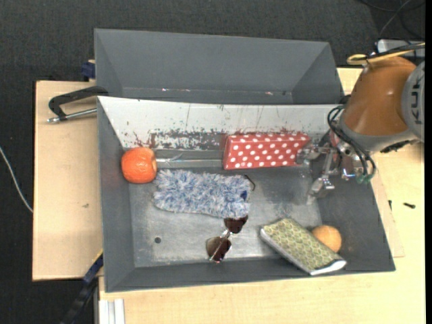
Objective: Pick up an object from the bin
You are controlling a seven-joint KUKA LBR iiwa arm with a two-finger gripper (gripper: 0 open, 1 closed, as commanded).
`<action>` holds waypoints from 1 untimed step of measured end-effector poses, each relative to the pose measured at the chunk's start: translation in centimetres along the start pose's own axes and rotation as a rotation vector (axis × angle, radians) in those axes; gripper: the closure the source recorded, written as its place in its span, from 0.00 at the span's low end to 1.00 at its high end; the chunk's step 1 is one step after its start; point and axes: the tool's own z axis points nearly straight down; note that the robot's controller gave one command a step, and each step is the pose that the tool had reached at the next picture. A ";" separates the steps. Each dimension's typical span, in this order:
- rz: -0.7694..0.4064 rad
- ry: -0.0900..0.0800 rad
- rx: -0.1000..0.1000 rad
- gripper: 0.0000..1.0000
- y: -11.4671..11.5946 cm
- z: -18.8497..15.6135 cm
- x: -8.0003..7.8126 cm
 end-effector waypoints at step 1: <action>0.047 0.000 -0.002 1.00 6.9 3.0 0.5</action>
Offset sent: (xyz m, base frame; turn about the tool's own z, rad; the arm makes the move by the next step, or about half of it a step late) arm 0.0000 0.0000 0.0000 0.0000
